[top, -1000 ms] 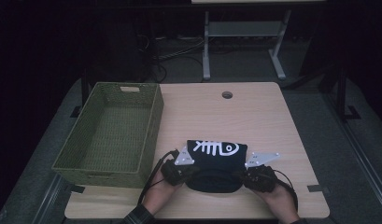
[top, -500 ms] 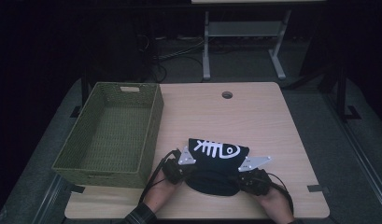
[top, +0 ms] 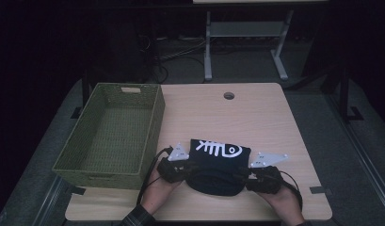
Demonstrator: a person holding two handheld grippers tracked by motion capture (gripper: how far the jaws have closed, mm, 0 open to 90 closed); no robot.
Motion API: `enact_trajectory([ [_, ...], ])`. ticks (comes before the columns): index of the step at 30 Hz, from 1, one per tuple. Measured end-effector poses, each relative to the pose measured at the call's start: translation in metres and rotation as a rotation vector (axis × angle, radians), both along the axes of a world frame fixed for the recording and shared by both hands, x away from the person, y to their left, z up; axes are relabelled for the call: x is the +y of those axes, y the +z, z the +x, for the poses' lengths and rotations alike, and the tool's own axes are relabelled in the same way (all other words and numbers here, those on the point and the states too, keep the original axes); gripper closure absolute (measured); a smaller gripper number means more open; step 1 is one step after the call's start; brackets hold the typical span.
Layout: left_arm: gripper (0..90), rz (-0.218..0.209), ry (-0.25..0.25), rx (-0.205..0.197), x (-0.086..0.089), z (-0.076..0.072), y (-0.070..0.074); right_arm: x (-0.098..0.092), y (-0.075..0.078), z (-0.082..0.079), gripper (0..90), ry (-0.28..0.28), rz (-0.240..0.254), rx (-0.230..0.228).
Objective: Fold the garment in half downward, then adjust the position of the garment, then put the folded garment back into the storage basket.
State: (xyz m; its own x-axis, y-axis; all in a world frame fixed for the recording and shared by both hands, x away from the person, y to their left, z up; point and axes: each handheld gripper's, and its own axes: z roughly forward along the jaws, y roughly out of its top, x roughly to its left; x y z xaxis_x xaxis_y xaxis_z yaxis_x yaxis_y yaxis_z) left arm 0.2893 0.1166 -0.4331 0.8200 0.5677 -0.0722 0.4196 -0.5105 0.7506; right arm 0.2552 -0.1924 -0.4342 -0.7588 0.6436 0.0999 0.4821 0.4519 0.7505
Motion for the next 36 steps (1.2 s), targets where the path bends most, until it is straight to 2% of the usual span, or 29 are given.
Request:
enact_trajectory([
  [4,57.7,-0.016,0.027,-0.007,0.002,0.002,0.003,-0.01,0.003,0.0,44.8,-0.038,0.014,-0.017],
  [6,51.8,-0.036,0.041,0.003,0.003,0.004,0.005,-0.016,0.002,-0.001,37.6,-0.064,0.022,-0.008],
  [7,48.5,-0.032,0.041,0.009,0.004,0.006,0.006,-0.019,0.002,-0.001,34.5,-0.075,0.018,-0.013],
  [9,44.3,-0.053,0.058,0.018,0.005,0.009,0.006,-0.026,0.001,-0.003,28.5,-0.104,0.016,-0.018],
  [13,37.2,-0.06,0.075,0.026,0.008,0.015,0.008,-0.041,-0.002,-0.005,19.1,-0.17,0.002,-0.032],
  [15,33.7,-0.061,0.084,0.022,0.007,0.017,0.009,-0.05,-0.007,-0.006,13.6,-0.205,-0.01,-0.035],
  [19,27.0,-0.051,0.103,0.016,0.004,0.021,0.009,-0.065,-0.019,-0.007,9.2,-0.268,-0.048,-0.036],
  [22,23.1,-0.054,0.118,0.013,0.001,0.024,0.008,-0.076,-0.03,-0.007,1.9,-0.304,-0.057,-0.015],
  [24,20.9,-0.039,0.12,0.019,0.0,0.028,0.005,-0.081,-0.037,-0.006,1.9,-0.323,-0.068,-0.001],
  [28,18.5,-0.027,0.128,0.028,-0.003,0.033,-0.001,-0.082,-0.047,0.0,1.9,-0.346,-0.098,-0.005],
  [29,18.1,-0.023,0.127,0.03,-0.003,0.034,-0.002,-0.083,-0.049,0.002,1.3,-0.347,-0.106,0.01],
  [33,17.5,-0.011,0.138,0.044,-0.003,0.04,-0.009,-0.084,-0.049,0.003,1.3,-0.359,-0.108,0.012],
  [36,16.9,-0.025,0.152,0.061,-0.002,0.043,-0.015,-0.084,-0.049,0.003,1.3,-0.359,-0.107,0.014],
])
